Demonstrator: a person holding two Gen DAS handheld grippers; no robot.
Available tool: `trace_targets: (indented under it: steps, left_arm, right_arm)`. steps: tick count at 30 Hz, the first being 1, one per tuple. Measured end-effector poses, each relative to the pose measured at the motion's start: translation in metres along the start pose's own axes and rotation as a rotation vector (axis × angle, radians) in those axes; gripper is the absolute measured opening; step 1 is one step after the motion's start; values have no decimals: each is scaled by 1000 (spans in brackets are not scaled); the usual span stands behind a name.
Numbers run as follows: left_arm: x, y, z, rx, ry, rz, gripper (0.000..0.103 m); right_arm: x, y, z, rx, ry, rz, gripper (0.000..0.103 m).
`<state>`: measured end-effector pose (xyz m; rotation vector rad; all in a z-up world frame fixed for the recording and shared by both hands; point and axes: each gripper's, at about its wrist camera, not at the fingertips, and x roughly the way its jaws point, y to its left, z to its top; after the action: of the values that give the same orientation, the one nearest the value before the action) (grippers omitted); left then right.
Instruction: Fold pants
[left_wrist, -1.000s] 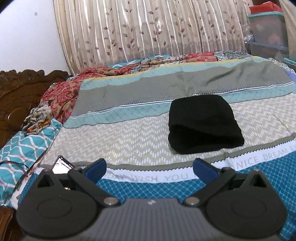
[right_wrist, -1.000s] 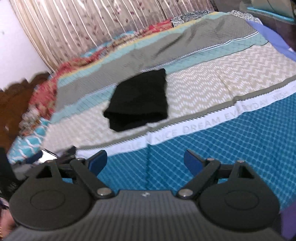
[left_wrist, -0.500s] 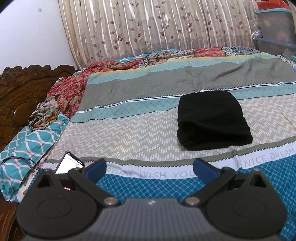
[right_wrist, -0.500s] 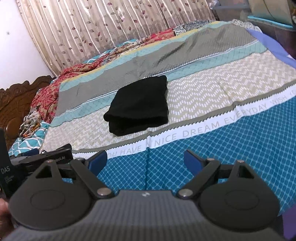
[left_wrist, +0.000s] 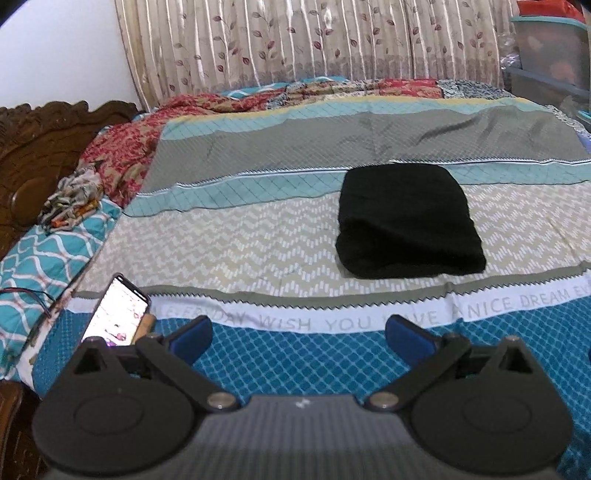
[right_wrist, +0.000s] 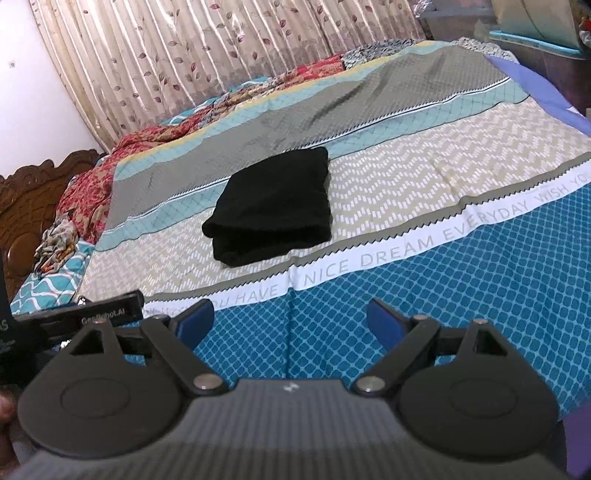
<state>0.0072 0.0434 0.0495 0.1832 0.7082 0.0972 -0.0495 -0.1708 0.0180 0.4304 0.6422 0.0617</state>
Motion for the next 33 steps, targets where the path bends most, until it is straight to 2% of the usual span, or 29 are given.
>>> trace_targets:
  steps: [6,12,20,27,33]
  left_arm:
    - [4,-4,-3,10,88,-60,103]
    - [6,-6,-8,18,106,-63,103]
    - [17,3,-10,-40,171,-99,103]
    - [29,11,-15,-111,254,-145,103]
    - [29,14,-16,-130,258,-148,103]
  right_arm:
    - [1,0,-1,8,3,-8,91]
    - [2,1,-3,13,13,-7,91]
    - [5,1,-5,18,30,-9,91]
    - [11,9,-10,-10,81,-6,91]
    - [14,20,-15,-42,112,-1,91]
